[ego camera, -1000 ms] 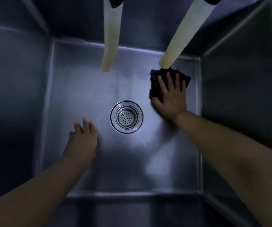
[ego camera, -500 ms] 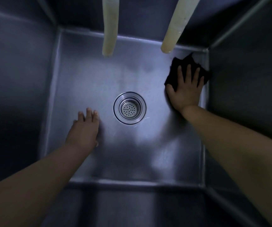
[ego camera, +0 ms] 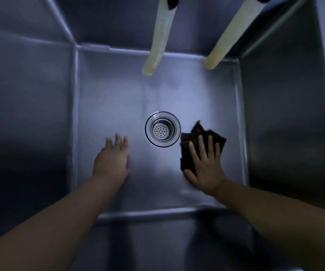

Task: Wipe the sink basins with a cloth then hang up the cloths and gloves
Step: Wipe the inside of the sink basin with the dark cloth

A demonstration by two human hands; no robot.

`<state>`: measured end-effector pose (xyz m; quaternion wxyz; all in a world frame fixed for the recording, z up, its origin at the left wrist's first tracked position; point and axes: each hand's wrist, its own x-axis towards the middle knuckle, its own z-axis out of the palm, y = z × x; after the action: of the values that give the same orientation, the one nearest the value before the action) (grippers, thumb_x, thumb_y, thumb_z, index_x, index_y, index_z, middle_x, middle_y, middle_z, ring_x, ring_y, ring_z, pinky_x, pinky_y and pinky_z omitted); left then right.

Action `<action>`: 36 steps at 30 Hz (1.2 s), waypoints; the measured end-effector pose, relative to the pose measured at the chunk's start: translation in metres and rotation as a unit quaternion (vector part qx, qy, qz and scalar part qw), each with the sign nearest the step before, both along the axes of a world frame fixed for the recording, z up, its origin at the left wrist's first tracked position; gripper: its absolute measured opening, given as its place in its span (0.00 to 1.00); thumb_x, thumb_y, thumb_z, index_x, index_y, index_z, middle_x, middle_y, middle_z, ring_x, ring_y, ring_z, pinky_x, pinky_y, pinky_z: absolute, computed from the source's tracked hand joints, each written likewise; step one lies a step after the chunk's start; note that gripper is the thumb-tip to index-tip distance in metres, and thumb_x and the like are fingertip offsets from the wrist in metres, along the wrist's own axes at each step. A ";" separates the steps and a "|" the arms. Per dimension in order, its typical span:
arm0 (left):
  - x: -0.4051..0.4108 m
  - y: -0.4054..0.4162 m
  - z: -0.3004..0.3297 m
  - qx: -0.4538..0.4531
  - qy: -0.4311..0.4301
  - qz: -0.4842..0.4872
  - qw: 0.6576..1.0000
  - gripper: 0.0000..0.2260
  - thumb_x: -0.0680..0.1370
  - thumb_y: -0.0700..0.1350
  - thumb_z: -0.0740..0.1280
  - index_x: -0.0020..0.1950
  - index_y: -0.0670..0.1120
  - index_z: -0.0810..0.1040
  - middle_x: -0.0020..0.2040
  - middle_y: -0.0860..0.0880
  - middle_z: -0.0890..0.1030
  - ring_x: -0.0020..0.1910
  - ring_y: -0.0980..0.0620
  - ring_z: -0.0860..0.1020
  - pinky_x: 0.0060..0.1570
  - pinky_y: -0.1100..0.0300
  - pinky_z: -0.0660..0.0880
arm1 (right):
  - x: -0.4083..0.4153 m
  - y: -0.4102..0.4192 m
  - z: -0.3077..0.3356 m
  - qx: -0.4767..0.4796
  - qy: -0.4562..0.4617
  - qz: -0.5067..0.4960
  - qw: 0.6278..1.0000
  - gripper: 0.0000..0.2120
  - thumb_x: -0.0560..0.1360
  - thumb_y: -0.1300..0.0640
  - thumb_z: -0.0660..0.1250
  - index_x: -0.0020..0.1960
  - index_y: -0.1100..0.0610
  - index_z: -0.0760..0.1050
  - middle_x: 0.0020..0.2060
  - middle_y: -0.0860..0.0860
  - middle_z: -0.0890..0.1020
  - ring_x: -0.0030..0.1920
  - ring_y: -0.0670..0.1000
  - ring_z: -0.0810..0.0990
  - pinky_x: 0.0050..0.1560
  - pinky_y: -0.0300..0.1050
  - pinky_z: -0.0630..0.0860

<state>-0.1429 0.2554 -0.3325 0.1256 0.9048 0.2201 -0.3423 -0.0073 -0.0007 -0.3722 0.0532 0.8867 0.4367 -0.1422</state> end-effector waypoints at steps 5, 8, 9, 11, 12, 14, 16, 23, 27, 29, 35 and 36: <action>-0.005 0.027 0.022 -0.009 -0.086 0.060 0.994 0.31 0.75 0.50 0.66 0.74 0.45 0.58 0.78 0.45 0.54 0.75 0.46 0.56 0.69 0.51 0.61 | -0.040 0.022 0.002 0.010 0.006 0.129 0.992 0.39 0.72 0.37 0.57 0.75 0.58 0.59 0.73 0.66 0.58 0.71 0.73 0.52 0.66 0.74 0.54; -0.011 0.042 0.033 0.022 -0.124 0.106 0.986 0.25 0.77 0.48 0.64 0.72 0.47 0.63 0.77 0.46 0.57 0.75 0.45 0.57 0.70 0.51 0.59 | -0.061 0.062 -0.002 0.035 0.022 0.143 0.989 0.38 0.71 0.37 0.58 0.75 0.56 0.59 0.74 0.63 0.57 0.73 0.70 0.52 0.69 0.71 0.50; -0.012 0.043 0.035 0.027 -0.135 0.125 0.982 0.24 0.77 0.47 0.64 0.72 0.46 0.64 0.77 0.45 0.58 0.74 0.45 0.58 0.70 0.51 0.59 | -0.066 0.079 -0.004 0.045 0.025 0.131 0.990 0.38 0.71 0.37 0.58 0.75 0.55 0.59 0.75 0.62 0.57 0.74 0.69 0.51 0.70 0.70 0.50; -0.009 0.042 0.038 0.031 -0.154 0.173 0.972 0.23 0.78 0.46 0.63 0.72 0.46 0.65 0.76 0.46 0.60 0.73 0.46 0.59 0.70 0.52 0.58 | -0.070 0.115 -0.007 0.063 0.027 0.095 0.993 0.38 0.70 0.38 0.59 0.76 0.53 0.58 0.75 0.60 0.56 0.75 0.67 0.50 0.71 0.67 0.49; -0.007 0.040 0.038 0.032 -0.163 0.195 0.967 0.23 0.78 0.45 0.62 0.73 0.47 0.64 0.76 0.46 0.60 0.73 0.46 0.59 0.70 0.52 0.58 | -0.068 0.132 -0.009 0.069 0.027 0.079 0.994 0.38 0.70 0.38 0.59 0.76 0.52 0.58 0.75 0.59 0.57 0.75 0.66 0.49 0.72 0.66 0.49; -0.001 0.037 0.036 0.033 -0.179 0.207 0.961 0.23 0.78 0.44 0.62 0.73 0.47 0.64 0.76 0.47 0.59 0.74 0.47 0.59 0.70 0.53 0.58 | -0.057 0.163 -0.013 0.076 0.024 0.049 0.996 0.38 0.70 0.38 0.59 0.76 0.51 0.57 0.76 0.58 0.56 0.75 0.64 0.49 0.73 0.64 0.48; 0.001 0.037 0.033 0.033 -0.181 0.202 0.962 0.23 0.79 0.44 0.62 0.74 0.47 0.63 0.77 0.48 0.59 0.74 0.47 0.58 0.70 0.52 0.58 | -0.039 0.186 -0.016 0.075 0.025 0.018 0.997 0.37 0.71 0.38 0.58 0.76 0.50 0.54 0.76 0.56 0.54 0.76 0.62 0.47 0.74 0.62 0.44; -0.005 0.036 0.026 0.030 -0.146 0.169 0.974 0.22 0.78 0.43 0.60 0.73 0.46 0.64 0.76 0.46 0.60 0.74 0.46 0.58 0.70 0.51 0.58 | 0.005 0.204 -0.017 0.078 0.026 -0.051 0.995 0.34 0.75 0.42 0.55 0.77 0.49 0.49 0.77 0.54 0.49 0.76 0.60 0.42 0.74 0.55 0.35; -0.007 0.030 0.023 0.010 -0.140 0.139 0.980 0.24 0.78 0.44 0.61 0.74 0.47 0.62 0.77 0.47 0.58 0.74 0.48 0.57 0.70 0.53 0.57 | -0.019 0.168 -0.010 0.076 0.045 -0.036 0.995 0.34 0.74 0.46 0.57 0.77 0.54 0.53 0.77 0.56 0.52 0.76 0.59 0.45 0.75 0.55 0.41; -0.008 0.027 0.021 0.005 -0.131 0.122 0.984 0.25 0.78 0.46 0.61 0.75 0.47 0.59 0.77 0.48 0.56 0.75 0.48 0.55 0.70 0.54 0.56 | -0.031 0.137 -0.005 0.057 0.052 0.012 0.997 0.34 0.73 0.45 0.57 0.76 0.55 0.56 0.76 0.57 0.56 0.76 0.59 0.50 0.75 0.56 0.48; -0.013 0.023 0.016 -0.002 -0.093 0.064 0.994 0.29 0.79 0.50 0.59 0.77 0.50 0.51 0.79 0.49 0.49 0.76 0.50 0.50 0.72 0.55 0.52 | -0.023 0.093 0.001 0.030 0.015 0.009 0.999 0.33 0.72 0.44 0.57 0.70 0.62 0.67 0.66 0.60 0.73 0.71 0.59 0.65 0.74 0.56 0.56; -0.014 0.022 0.014 -0.008 -0.091 0.059 0.994 0.29 0.79 0.50 0.59 0.77 0.49 0.51 0.79 0.49 0.49 0.76 0.50 0.49 0.72 0.56 0.51 | -0.020 0.101 0.001 0.019 0.006 -0.003 1.000 0.32 0.72 0.44 0.56 0.68 0.64 0.70 0.64 0.60 0.76 0.70 0.59 0.68 0.73 0.56 0.58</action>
<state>-0.1564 0.2769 -0.3181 0.1723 0.9164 0.2585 -0.2524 -0.0272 0.1003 -0.3710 0.0335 0.8879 0.4371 -0.1396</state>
